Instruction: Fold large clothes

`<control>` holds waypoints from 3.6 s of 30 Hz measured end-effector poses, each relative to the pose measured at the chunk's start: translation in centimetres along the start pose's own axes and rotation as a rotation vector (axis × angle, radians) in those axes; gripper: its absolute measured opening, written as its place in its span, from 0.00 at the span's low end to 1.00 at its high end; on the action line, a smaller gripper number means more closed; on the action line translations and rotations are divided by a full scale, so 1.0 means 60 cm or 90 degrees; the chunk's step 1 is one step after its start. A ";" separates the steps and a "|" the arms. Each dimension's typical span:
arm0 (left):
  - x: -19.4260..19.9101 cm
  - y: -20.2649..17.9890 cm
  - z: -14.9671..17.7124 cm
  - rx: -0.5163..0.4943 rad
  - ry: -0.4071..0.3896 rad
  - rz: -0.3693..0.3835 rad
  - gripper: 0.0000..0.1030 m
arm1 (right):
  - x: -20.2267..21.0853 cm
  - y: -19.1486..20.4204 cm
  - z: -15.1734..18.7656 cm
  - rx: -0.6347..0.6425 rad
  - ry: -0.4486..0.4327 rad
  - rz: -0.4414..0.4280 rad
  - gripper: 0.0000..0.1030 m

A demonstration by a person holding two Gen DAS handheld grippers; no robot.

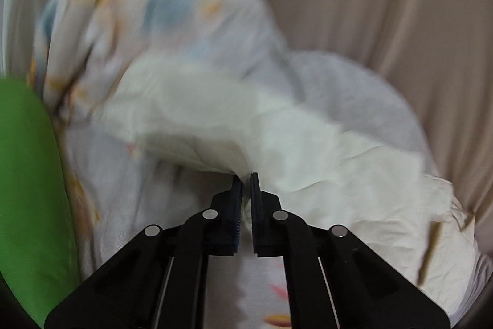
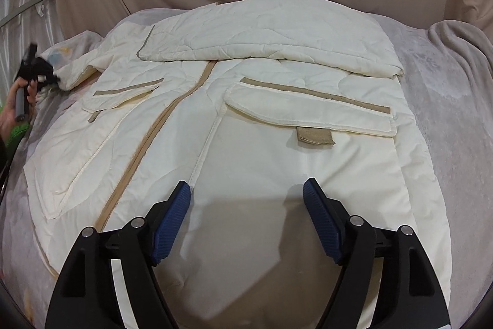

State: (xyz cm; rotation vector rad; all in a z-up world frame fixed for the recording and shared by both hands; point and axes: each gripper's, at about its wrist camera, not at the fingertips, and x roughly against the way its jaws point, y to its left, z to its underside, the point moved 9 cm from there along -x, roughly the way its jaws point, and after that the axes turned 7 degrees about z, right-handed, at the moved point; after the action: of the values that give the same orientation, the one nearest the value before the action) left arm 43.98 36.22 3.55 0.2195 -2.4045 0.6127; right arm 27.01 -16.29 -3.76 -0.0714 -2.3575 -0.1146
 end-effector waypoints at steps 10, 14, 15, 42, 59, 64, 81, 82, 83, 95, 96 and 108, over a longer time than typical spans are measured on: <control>0.227 -0.583 0.151 -0.406 -0.109 0.219 0.05 | 0.004 0.003 -0.001 -0.009 -0.005 -0.010 0.74; 0.153 -0.737 0.362 -0.546 -0.002 0.242 0.24 | 0.008 0.003 0.000 -0.016 -0.009 -0.019 0.75; 0.125 -0.754 0.413 -0.572 0.028 0.232 0.45 | 0.009 0.003 0.000 -0.019 -0.011 -0.023 0.76; 0.011 -0.361 0.297 -0.433 0.060 0.075 0.73 | 0.024 0.127 -0.176 0.246 -0.145 0.064 0.81; -0.090 -0.330 0.253 -0.436 0.050 -0.016 0.72 | -0.076 -0.073 -0.360 -0.184 -0.097 -0.105 0.11; -0.089 -0.319 0.249 -0.402 0.051 -0.008 0.72 | -0.163 -0.220 -0.258 -0.278 0.038 -0.042 0.17; 0.020 -0.382 0.197 -0.337 0.013 0.090 0.72 | -0.190 -0.178 -0.322 -0.264 0.009 -0.073 0.14; 0.003 -0.392 0.197 -0.334 0.013 0.083 0.72 | -0.174 -0.161 -0.335 -0.251 0.000 -0.091 0.14; -0.016 -0.401 0.199 -0.337 0.013 0.073 0.72 | -0.145 -0.149 -0.350 -0.243 -0.032 -0.111 0.14; -0.129 -0.369 0.257 -0.350 0.040 -0.005 0.83 | -0.206 -0.215 -0.280 -0.150 0.012 0.050 0.10; -0.129 -0.366 0.257 -0.347 0.041 -0.005 0.84 | -0.195 -0.221 -0.288 -0.172 0.001 0.049 0.11; -0.120 -0.374 0.261 -0.391 0.006 -0.056 0.85 | -0.111 -0.123 -0.360 -0.113 -0.101 -0.002 0.26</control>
State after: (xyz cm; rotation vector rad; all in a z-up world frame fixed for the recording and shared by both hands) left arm 47.82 9.04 -3.31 0.0564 -2.4328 -0.1775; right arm 46.21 -25.97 6.35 -0.1693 -2.5009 -0.3309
